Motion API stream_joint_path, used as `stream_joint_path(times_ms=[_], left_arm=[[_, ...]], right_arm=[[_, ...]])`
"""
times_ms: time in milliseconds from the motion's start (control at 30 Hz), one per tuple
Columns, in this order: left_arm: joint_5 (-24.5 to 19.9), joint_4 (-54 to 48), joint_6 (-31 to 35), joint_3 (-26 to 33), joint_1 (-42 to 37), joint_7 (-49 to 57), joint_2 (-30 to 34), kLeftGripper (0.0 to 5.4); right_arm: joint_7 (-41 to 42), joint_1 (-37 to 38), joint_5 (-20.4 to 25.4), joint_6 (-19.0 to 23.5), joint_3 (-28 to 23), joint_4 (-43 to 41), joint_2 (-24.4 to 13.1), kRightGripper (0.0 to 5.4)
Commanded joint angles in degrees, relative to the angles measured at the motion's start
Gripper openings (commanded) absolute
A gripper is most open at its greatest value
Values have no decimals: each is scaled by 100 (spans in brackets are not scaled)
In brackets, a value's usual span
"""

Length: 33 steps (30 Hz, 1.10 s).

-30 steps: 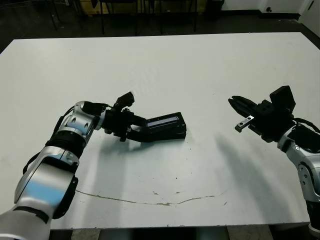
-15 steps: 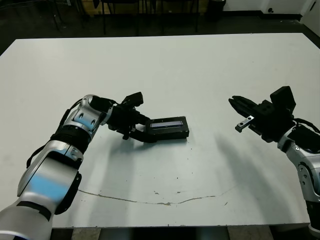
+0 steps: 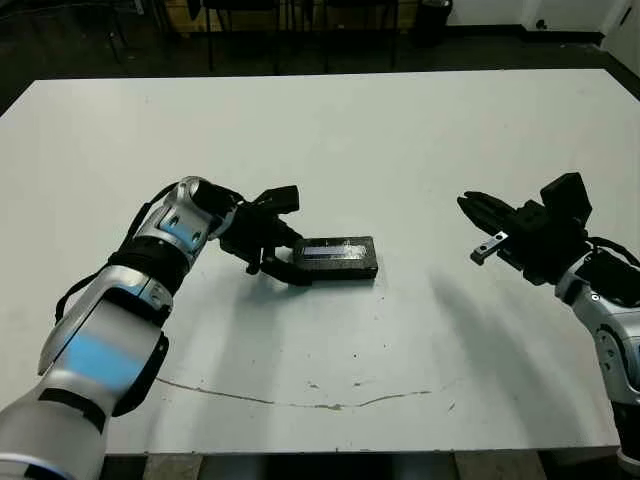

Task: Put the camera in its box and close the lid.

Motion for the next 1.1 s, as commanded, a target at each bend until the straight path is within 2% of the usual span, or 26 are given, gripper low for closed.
stream_joint_path(times_ms=[33, 200, 400, 600, 667, 767, 867, 933, 1000, 1100], left_arm=[[435, 313, -355, -349, 421, -148, 13, 352], [531, 236, -849, -350, 616, -25, 468, 443], [407, -46, -1252, -145, 1074, 40, 1148, 539], [141, -359, -1466, 200, 1555, 97, 1814, 539], [-48, -696, -1190, 416, 1693, 176, 1976, 539], [-491, -1773, -351, 1078, 2141, 855, 2115, 539], [-907, -3243, 479, 2033, 2871, 2428, 1759, 511], [-1130, -4123, 735, 2530, 3271, 3628, 1117, 477], [-1275, -4781, 908, 2705, 3475, 4404, 590, 438], [-1399, -5733, 1293, 2608, 3587, 5299, -179, 379]], right_arm=[[0, 34, -9, 59, 31, 9, -26, 0], [-1, 45, 30, 159, 15, -76, -43, 0], [-19, 86, 36, 165, 15, -120, -29, 0], [-40, 119, 13, 219, 39, -182, -32, 0], [-16, 118, 36, 172, 39, -151, -4, 0], [-35, 105, 23, 163, 65, -156, 18, 0], [-72, 113, 11, 188, 73, -185, 33, 0], [-85, 115, -24, 179, 93, -199, 22, 0], [-98, 114, -28, 179, 100, -196, 29, 0], [-133, 110, -39, 123, 113, -117, 86, 0]])
